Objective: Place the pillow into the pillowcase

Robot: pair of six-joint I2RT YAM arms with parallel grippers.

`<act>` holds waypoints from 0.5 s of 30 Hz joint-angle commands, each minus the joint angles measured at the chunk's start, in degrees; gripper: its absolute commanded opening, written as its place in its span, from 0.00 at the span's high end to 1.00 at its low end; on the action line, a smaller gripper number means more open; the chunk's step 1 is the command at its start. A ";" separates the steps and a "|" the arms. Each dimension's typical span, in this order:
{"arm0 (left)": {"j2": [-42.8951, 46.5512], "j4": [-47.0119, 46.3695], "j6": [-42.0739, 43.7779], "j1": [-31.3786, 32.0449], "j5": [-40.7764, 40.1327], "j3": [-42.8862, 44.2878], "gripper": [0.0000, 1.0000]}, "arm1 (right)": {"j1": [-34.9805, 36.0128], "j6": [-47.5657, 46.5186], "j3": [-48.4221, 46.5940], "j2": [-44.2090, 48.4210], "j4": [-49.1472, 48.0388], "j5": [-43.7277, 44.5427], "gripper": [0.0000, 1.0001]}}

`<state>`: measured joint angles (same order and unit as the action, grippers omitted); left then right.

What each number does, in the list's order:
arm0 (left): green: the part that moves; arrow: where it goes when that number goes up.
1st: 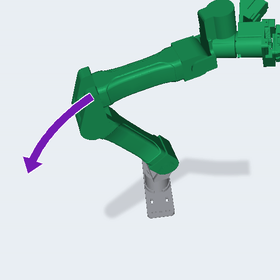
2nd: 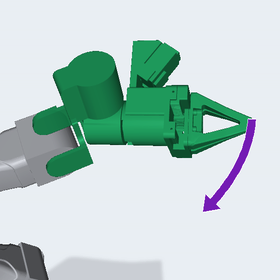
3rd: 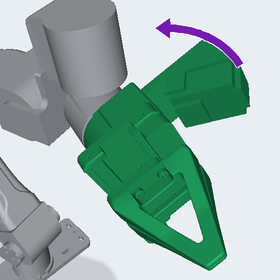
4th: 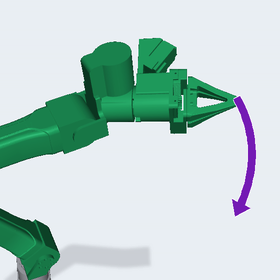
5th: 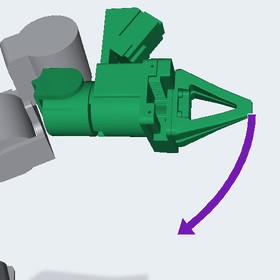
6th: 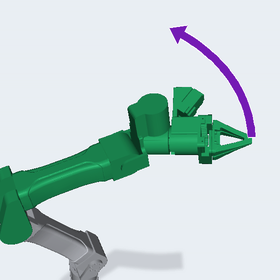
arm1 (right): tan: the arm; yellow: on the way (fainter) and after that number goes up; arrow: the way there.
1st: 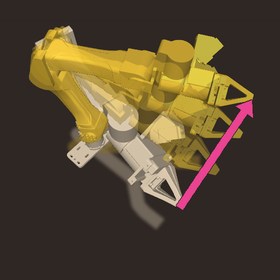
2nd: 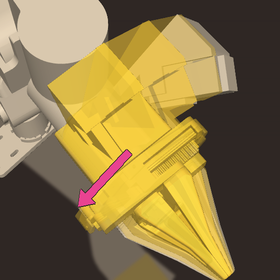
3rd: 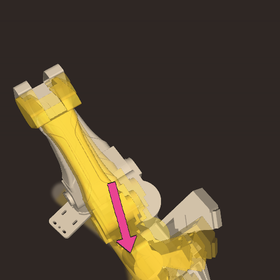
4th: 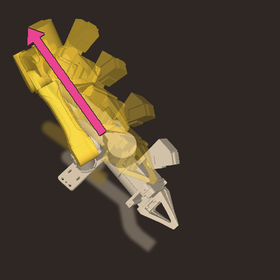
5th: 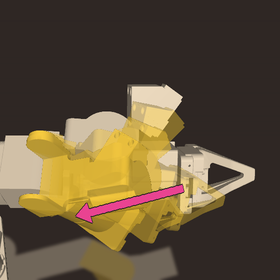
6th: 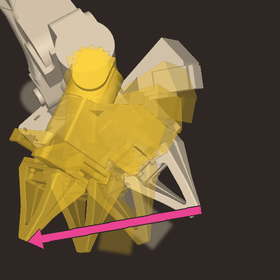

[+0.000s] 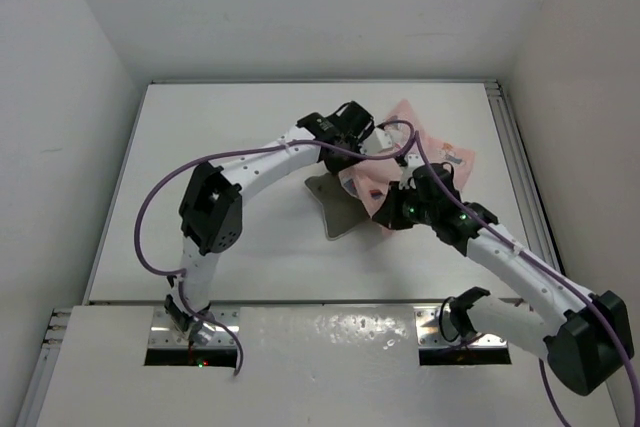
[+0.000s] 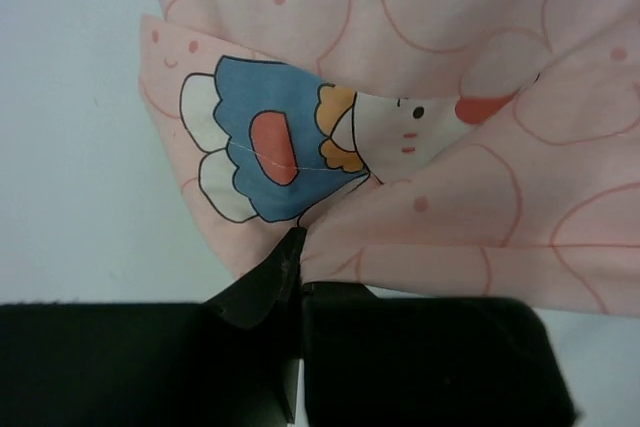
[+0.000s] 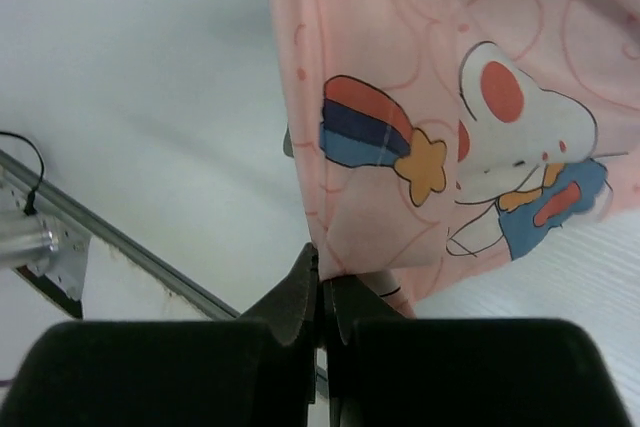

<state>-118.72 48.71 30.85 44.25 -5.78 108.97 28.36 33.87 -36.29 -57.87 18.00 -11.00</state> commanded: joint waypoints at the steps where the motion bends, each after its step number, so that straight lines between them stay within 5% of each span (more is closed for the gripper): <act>1: 5.42 6.30 4.56 -0.22 -8.01 -3.93 1.00 | 3.28 -4.60 0.34 -0.32 -3.05 -2.53 1.00; 5: 6.57 11.31 6.06 -0.22 -10.21 -7.71 0.89 | 4.42 -5.04 0.78 0.56 -5.16 -2.53 1.00; 9: 7.18 13.78 6.85 -0.22 -8.55 -9.39 0.41 | 4.51 -4.78 0.96 0.04 -5.70 -2.35 0.91; 11: 7.62 15.27 7.12 -0.13 -6.80 -8.08 0.35 | 4.77 -4.78 0.61 -0.23 -5.26 -2.44 0.81; 14: 8.15 17.99 7.47 -0.13 -2.24 -3.69 0.29 | 5.21 -5.48 -0.18 -0.32 -3.42 -2.71 0.38; 15: 8.24 18.78 7.56 -0.22 -0.82 -2.28 0.28 | 5.21 -5.74 -0.09 0.20 -2.97 -2.71 0.32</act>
<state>-114.21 64.53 36.29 43.86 -11.46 101.58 32.77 30.30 -35.24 -58.15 16.08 -12.53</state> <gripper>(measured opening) 0.711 0.616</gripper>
